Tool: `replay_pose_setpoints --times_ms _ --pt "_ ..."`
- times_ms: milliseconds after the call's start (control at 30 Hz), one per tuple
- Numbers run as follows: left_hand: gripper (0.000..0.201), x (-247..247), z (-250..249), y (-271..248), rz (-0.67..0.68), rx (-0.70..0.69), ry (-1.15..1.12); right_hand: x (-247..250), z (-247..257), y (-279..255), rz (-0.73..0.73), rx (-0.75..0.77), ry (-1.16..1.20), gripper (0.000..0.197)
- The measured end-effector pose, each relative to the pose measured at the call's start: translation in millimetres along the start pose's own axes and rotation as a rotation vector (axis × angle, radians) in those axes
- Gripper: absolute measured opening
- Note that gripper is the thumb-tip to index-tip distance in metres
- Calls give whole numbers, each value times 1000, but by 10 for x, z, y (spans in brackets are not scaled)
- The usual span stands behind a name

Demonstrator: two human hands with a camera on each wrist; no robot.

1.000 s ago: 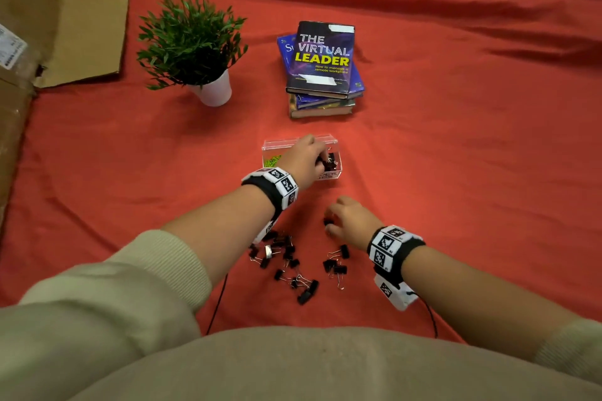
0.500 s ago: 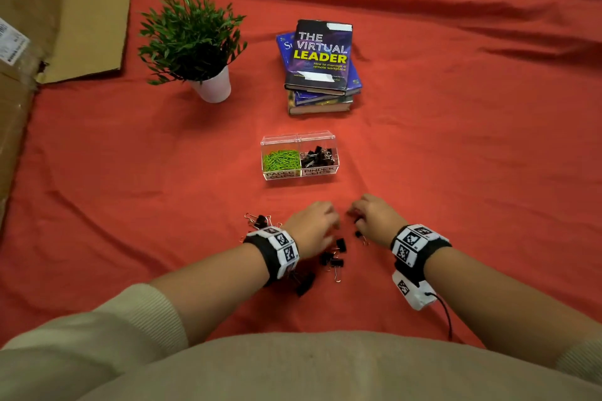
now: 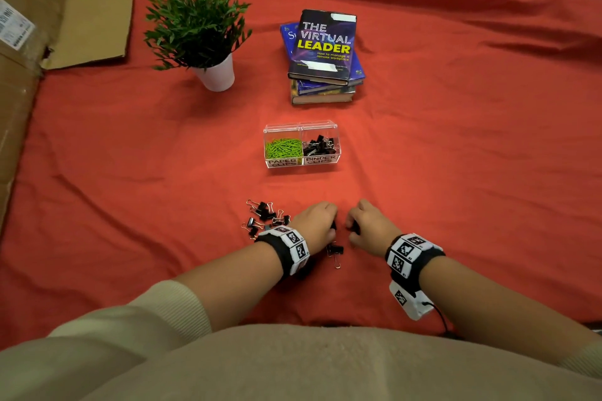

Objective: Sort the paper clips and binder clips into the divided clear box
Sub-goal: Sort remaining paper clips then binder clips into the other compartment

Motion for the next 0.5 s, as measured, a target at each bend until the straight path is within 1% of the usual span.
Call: replay_pose_setpoints --times_ms 100,200,267,333,433,467,500 --pt "30 66 149 -87 7 -24 -45 -22 15 9 17 -7 45 21" --pt "28 79 231 -196 57 -47 -44 -8 35 27 -1 22 89 16" --pt "28 49 239 -257 70 -90 -44 15 50 25 -13 32 147 14" --pt "35 5 210 -297 79 -142 -44 35 47 6 6 36 158 16" --pt "41 -68 125 -323 117 -161 74 35 18 -50 51 52 102 16" --pt "40 -88 100 -326 125 -156 112 20 12 -78 66 55 92 19" --pt "38 -106 83 -324 126 -155 134 -2 8 -106 79 55 89 27"
Point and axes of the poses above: each hand's wrist, its own y-axis towards the middle knuckle, its own x-axis out of the back of the hand, z = x × y, the point moved 1 cm from there along y, towards the middle knuckle, and after that the axes turned 10 degrees about y, right-handed, at the moved point
